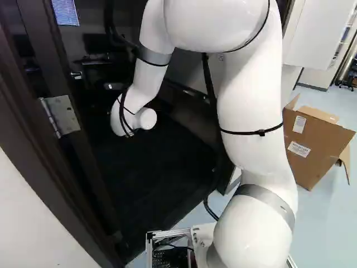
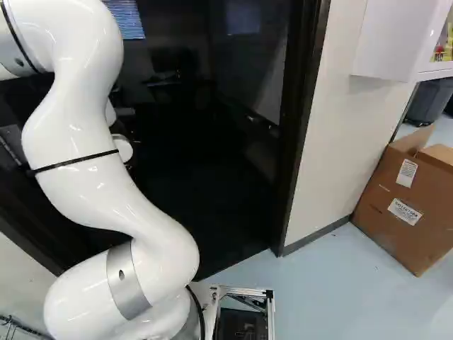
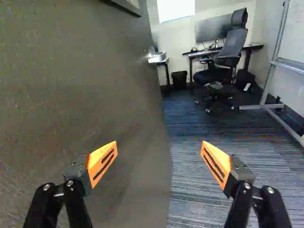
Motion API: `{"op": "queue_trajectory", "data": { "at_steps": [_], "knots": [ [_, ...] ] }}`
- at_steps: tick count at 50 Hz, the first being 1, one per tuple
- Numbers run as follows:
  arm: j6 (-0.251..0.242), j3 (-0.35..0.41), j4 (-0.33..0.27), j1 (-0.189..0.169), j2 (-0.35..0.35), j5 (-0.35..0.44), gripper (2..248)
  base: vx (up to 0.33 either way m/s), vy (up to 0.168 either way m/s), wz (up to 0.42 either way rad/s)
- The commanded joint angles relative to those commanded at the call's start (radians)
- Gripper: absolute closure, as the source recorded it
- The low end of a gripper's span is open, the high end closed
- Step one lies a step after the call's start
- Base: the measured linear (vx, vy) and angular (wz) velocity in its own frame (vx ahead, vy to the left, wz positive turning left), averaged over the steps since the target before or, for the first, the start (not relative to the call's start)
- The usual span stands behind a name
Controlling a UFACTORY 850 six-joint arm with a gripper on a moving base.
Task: Open the door and move inside
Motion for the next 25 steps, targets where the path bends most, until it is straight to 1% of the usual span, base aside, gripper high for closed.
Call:
{"op": "queue_trajectory", "data": {
  "at_steps": [25],
  "knots": [
    [0.0, 0.0, -0.001, 0.0, 0.0, 0.0, 3, 0.0, 0.0, 0.0]
  ]
}}
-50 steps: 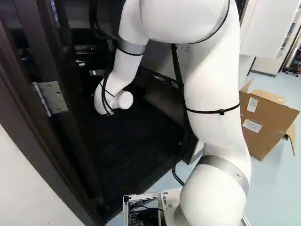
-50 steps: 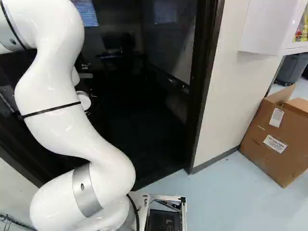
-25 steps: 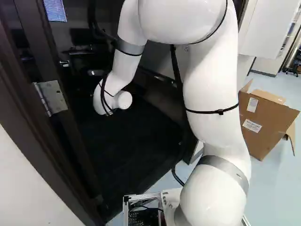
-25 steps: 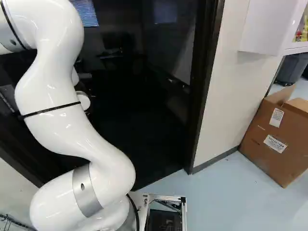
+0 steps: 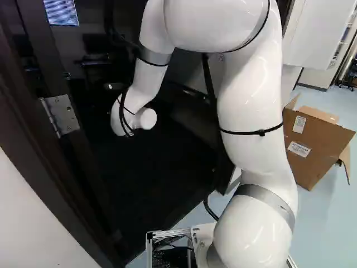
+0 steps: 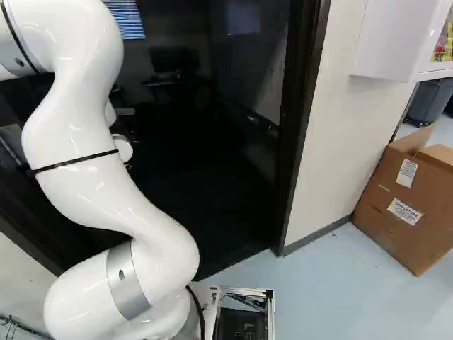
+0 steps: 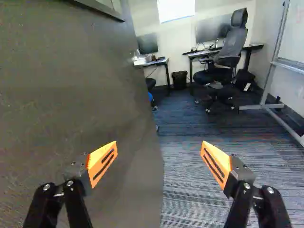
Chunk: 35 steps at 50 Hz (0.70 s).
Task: Open the door and move inside
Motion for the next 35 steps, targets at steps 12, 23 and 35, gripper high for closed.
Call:
{"op": "queue_trajectory", "data": {
  "at_steps": [12, 23, 35],
  "knots": [
    [0.0, -0.004, -0.009, 0.002, -0.003, 0.0, 3, 0.0, 0.0, 0.0],
    [0.0, -0.017, -0.02, 0.01, -0.014, 0.0, 3, 0.0, 0.0, 0.0],
    [0.0, -0.035, -0.033, 0.02, -0.028, 0.0, 3, 0.0, 0.0, 0.0]
  ]
}}
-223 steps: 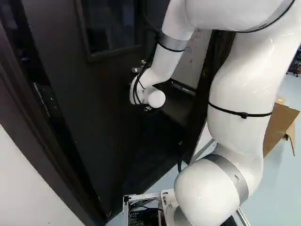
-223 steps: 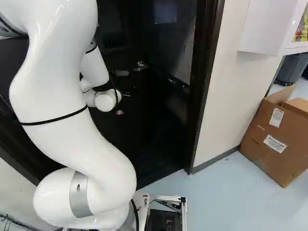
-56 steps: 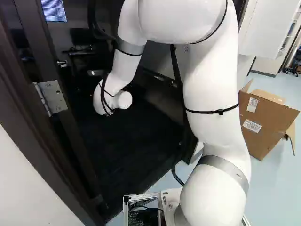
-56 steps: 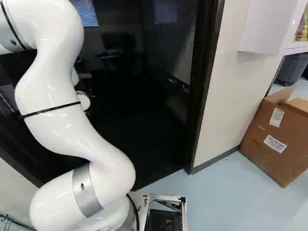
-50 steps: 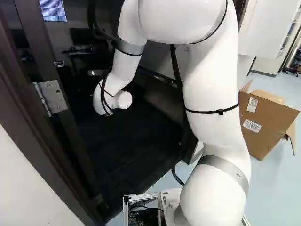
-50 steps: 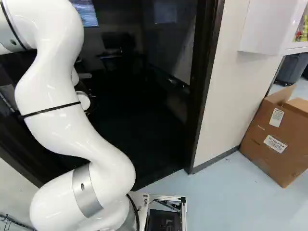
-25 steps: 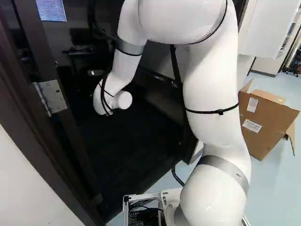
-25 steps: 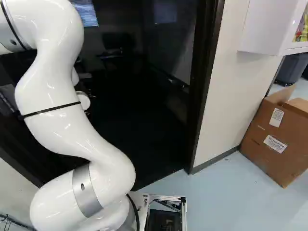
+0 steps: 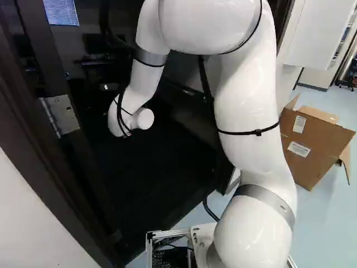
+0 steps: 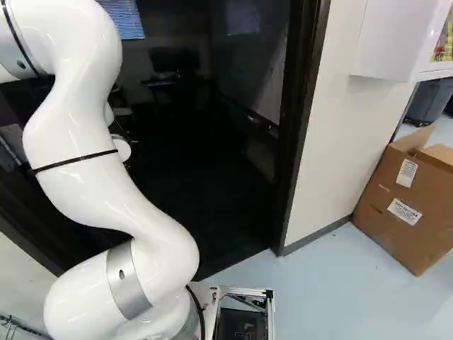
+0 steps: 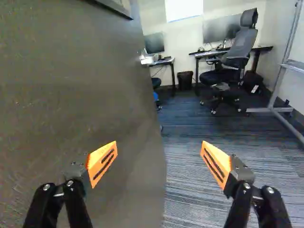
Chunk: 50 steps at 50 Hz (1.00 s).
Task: Open the door and move inside
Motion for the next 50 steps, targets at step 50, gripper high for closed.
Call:
{"op": "queue_trajectory", "data": {
  "at_steps": [50],
  "knots": [
    [0.0, -0.068, -0.042, 0.034, -0.053, 0.0, 3, 0.0, 0.0, 0.0]
  ]
}}
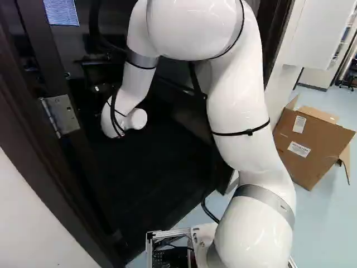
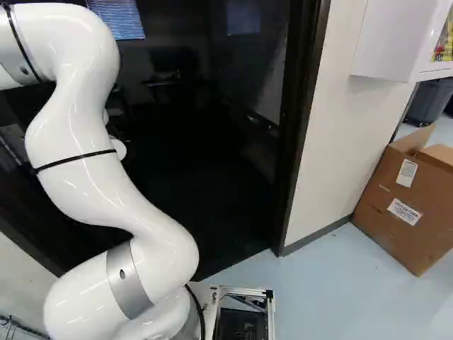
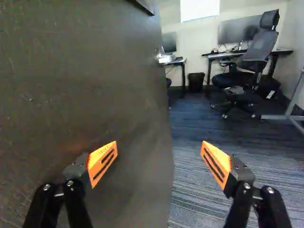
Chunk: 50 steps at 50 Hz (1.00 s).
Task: Open the door and move inside
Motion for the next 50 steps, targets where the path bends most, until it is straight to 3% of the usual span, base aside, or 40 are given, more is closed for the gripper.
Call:
{"op": "queue_trajectory", "data": {
  "at_steps": [50],
  "knots": [
    [-0.002, 0.117, 0.021, -0.06, 0.093, -0.001, 3, 0.0, 0.0, 0.0]
  ]
}}
